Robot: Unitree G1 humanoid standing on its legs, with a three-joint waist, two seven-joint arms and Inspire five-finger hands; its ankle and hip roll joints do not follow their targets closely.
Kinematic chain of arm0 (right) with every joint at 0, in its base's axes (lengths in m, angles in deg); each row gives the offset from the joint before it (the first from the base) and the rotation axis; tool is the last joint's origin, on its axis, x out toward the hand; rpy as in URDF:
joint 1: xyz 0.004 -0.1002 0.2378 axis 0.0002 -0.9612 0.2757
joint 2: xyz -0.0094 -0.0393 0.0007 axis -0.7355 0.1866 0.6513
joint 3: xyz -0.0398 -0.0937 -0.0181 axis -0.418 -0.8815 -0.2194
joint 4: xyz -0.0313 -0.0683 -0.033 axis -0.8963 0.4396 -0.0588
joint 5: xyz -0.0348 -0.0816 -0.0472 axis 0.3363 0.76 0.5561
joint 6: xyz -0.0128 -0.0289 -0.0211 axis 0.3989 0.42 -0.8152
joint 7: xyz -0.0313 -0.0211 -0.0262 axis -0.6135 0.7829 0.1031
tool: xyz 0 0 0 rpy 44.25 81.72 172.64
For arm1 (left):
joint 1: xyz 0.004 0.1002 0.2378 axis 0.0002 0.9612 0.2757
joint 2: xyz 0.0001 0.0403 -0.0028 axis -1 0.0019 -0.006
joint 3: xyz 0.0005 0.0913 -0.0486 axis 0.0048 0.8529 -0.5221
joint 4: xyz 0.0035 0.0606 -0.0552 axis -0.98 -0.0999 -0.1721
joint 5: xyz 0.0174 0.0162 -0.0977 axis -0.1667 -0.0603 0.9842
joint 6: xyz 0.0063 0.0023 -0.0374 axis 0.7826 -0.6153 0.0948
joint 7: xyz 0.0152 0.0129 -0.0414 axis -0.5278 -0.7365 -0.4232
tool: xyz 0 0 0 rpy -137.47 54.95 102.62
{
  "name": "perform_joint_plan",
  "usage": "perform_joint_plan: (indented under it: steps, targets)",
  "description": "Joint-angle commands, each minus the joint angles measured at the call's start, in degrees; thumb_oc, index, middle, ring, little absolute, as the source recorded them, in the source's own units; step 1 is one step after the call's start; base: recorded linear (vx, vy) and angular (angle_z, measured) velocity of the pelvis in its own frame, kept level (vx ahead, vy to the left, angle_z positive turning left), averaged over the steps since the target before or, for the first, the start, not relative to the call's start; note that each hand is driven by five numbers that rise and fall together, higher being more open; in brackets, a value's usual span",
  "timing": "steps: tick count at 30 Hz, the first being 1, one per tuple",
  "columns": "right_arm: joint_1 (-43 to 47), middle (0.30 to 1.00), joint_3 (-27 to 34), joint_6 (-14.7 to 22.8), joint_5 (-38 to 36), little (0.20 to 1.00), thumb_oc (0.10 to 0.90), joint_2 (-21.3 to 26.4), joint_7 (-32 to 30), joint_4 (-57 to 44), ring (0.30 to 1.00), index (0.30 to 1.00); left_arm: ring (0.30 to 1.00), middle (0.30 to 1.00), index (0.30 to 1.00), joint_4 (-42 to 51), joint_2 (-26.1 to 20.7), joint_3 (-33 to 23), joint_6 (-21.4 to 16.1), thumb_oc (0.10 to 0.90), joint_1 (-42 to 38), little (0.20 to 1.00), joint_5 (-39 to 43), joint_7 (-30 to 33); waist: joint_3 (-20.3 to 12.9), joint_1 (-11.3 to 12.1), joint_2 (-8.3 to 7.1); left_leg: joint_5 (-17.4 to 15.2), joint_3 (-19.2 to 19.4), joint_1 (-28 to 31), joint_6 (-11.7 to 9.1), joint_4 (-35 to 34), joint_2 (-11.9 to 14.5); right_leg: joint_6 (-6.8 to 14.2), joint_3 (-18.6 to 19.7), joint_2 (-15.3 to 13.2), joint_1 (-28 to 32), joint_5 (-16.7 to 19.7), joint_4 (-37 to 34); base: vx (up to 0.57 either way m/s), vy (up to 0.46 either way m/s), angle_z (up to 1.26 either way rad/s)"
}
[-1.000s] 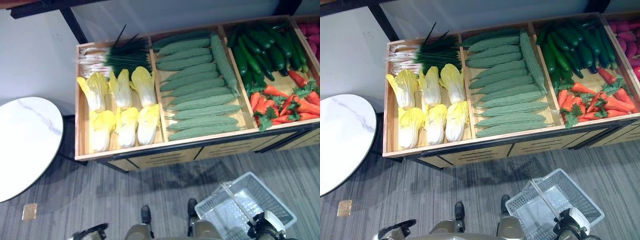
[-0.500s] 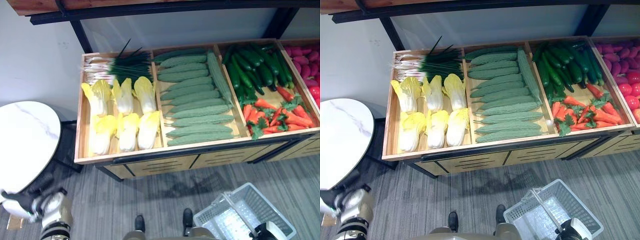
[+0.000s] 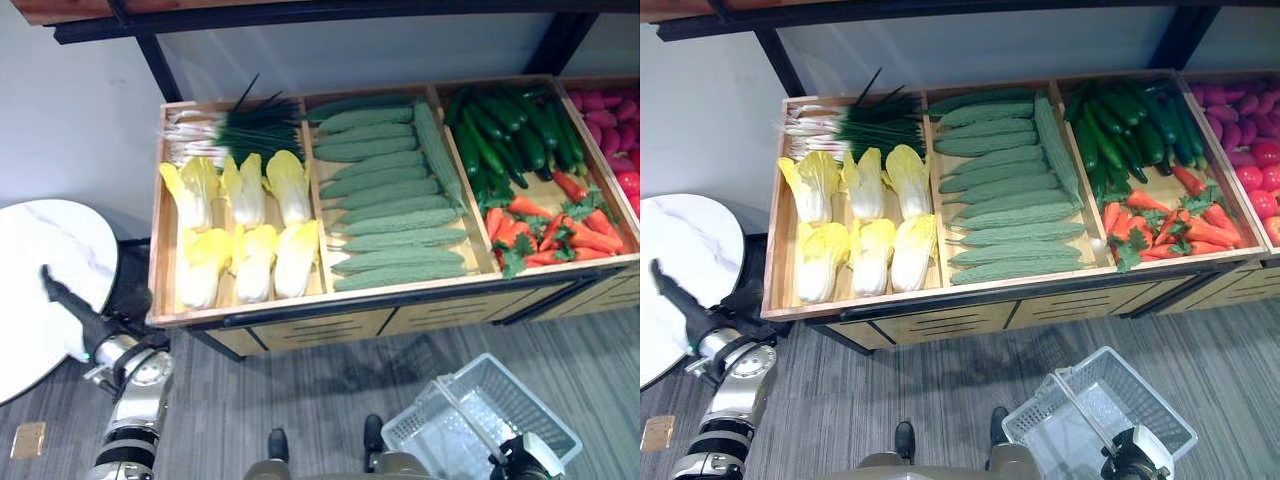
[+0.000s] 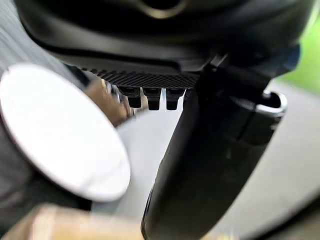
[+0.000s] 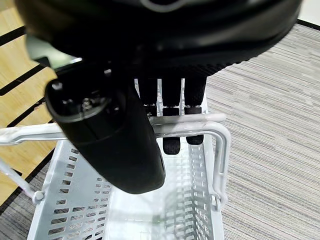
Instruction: Get the vegetables into the basket
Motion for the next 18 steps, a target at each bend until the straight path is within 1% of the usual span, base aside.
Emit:
perform_joint_plan:
  steps: [1,3,5,6,10,18]
  targets:
    - [2.5,0.3,-2.0,-0.7,1.2,0.3,0.4,2.5,-2.3,1.4,0.3,0.3,1.0,1.0,1.0,2.3,-3.9,-1.1,-3.5,0.9,-3.9,1.0,-4.6,-3.0,-1.1,-0.3,-2.63,-0.2,1.8,-0.2,-2.6,0.0,1.7,4.7,0.2,-3.8,2.1,-0.9,0.3,0.0,0.0,0.0]
    - [3.1,0.3,-2.4,-0.6,1.0,0.3,0.4,2.4,-2.3,1.1,0.3,0.3,1.0,1.0,1.0,2.7,-3.7,0.8,-3.8,0.9,-4.3,1.0,-4.3,-5.1,-1.1,-0.4,-2.68,-0.2,1.8,-0.3,-2.6,0.0,1.8,4.6,0.4,-3.7,1.9,-0.8,0.3,0.0,0.0,0.0]
    - [3.1,0.3,-2.4,-0.6,1.0,0.3,0.4,2.4,-2.3,1.1,0.3,0.3,1.0,1.0,1.0,2.6,-3.7,0.8,-3.8,0.9,-4.3,1.0,-4.3,-5.1,-1.1,-0.4,-2.69,-0.2,1.8,-0.4,-2.6,0.0,1.8,4.6,0.4,-3.7,1.9,-0.8,0.3,0.0,0.0,0.0]
    - [3.7,0.3,-2.6,-0.3,0.6,0.3,0.4,2.5,-2.4,0.6,0.3,0.3,1.0,1.0,1.0,3.2,-4.5,3.2,-4.2,0.9,-3.7,1.0,-5.6,-8.0,-1.0,-0.3,-2.73,-0.2,2.0,-0.5,-2.6,0.0,1.9,4.6,0.5,-3.7,1.8,-0.8,0.3,0.0,0.0,0.0]
    - [4.0,0.3,-2.8,-0.2,0.6,0.3,0.4,2.5,-2.5,0.5,0.3,0.3,1.0,1.0,1.0,3.6,-4.3,4.1,-4.2,0.9,-3.5,1.0,-5.2,-9.6,-1.0,-0.4,-2.78,-0.3,2.0,-0.4,-2.6,0.0,2.0,4.6,0.7,-3.6,1.7,-0.8,0.3,0.0,0.0,0.0]
    - [3.8,0.3,-3.0,-0.5,0.6,0.3,0.4,1.8,-2.4,0.8,0.3,0.3,1.0,1.0,1.0,1.8,-2.5,4.5,-4.2,0.9,-3.8,1.0,-3.0,-10.5,-1.2,-0.7,-3.08,-0.5,2.2,-0.2,-2.5,0.0,2.1,4.6,1.0,-3.5,1.7,-0.7,0.3,0.0,0.0,0.0]
